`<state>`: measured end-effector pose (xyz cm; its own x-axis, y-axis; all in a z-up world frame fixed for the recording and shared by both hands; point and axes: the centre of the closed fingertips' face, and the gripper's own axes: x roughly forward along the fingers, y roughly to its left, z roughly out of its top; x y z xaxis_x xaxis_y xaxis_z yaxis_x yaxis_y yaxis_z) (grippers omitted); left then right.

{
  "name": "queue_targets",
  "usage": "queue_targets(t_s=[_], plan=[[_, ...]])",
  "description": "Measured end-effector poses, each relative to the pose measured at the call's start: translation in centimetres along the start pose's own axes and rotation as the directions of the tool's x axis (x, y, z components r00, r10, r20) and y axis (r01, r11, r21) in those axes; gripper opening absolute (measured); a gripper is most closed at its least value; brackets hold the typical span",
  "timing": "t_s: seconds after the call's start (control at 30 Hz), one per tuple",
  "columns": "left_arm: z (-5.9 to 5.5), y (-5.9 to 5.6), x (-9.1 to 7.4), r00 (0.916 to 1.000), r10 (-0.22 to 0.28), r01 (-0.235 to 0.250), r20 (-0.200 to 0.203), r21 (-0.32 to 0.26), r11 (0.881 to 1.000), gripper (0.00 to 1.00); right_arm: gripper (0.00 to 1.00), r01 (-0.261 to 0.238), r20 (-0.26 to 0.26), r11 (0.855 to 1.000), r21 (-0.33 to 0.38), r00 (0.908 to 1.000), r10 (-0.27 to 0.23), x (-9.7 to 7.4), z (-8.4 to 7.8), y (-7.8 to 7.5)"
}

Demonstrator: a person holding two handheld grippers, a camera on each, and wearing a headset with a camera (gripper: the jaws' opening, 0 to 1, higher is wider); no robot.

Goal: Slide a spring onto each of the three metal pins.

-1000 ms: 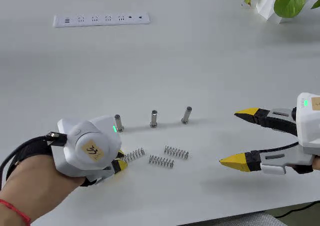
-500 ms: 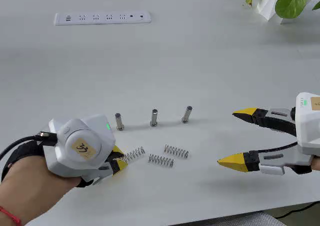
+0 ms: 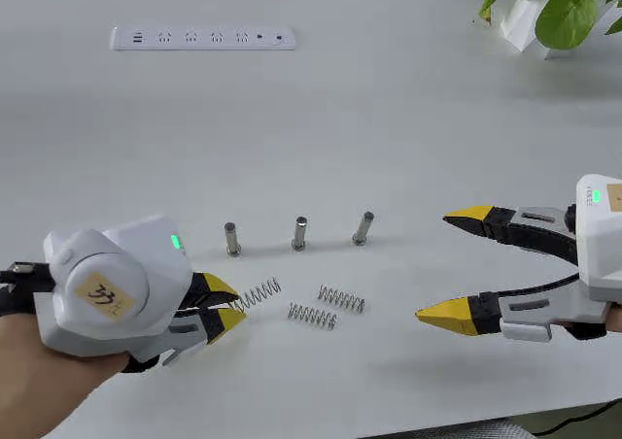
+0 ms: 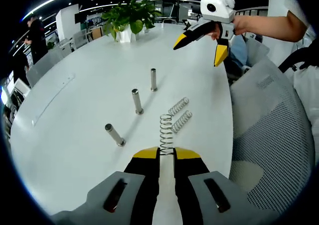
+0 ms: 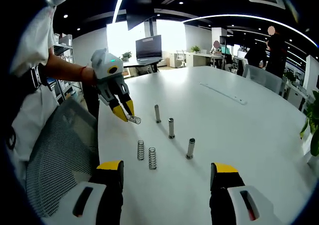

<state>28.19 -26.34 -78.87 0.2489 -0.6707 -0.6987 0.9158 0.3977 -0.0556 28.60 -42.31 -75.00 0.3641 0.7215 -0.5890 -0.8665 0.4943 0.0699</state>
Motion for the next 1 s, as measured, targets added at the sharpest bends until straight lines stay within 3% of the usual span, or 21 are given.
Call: queue_targets(t_s=[0.07,0.2,0.37,0.6,0.8,0.93,1.0], plan=[[0.6,0.0,-0.4,0.9994,-0.001,0.001,0.035,-0.012,1.0,0.06,0.69,-0.01,0.004,1.0,-0.007,0.9999,0.01,0.2,0.6,0.4],[1.3,-0.2,-1.1,0.9978,0.003,-0.003,0.066,-0.006,1.0,0.06,0.67,-0.038,0.026,0.999,-0.015,0.9989,0.039,0.7,1.8,1.3],[2.6,-0.6,-1.9,0.9909,0.003,0.001,0.134,-0.032,0.999,0.06,0.62,-0.089,0.098,0.996,0.03,0.9915,0.086,1.9,4.2,3.3],[4.3,-0.9,-2.9,0.9744,0.003,0.009,0.225,-0.053,0.999,0.06,0.5,-0.142,0.221,0.982,0.128,0.9689,0.111,3.4,7.4,5.1],[5.4,-1.2,-3.5,0.9559,0.0,0.023,0.294,-0.074,0.997,0.06,0.37,-0.194,0.303,0.957,0.215,0.945,0.124,4.2,9.4,5.9],[5.9,-1.3,-3.8,0.9467,0.0,0.027,0.322,-0.079,0.997,0.06,0.33,-0.205,0.318,0.95,0.234,0.94,0.125,4.8,9.9,6.2],[6.1,-1.4,-3.9,0.9405,-0.004,0.036,0.34,-0.089,0.995,0.07,0.31,-0.217,0.336,0.939,0.268,0.9342,0.12,5.0,10.1,6.4]])
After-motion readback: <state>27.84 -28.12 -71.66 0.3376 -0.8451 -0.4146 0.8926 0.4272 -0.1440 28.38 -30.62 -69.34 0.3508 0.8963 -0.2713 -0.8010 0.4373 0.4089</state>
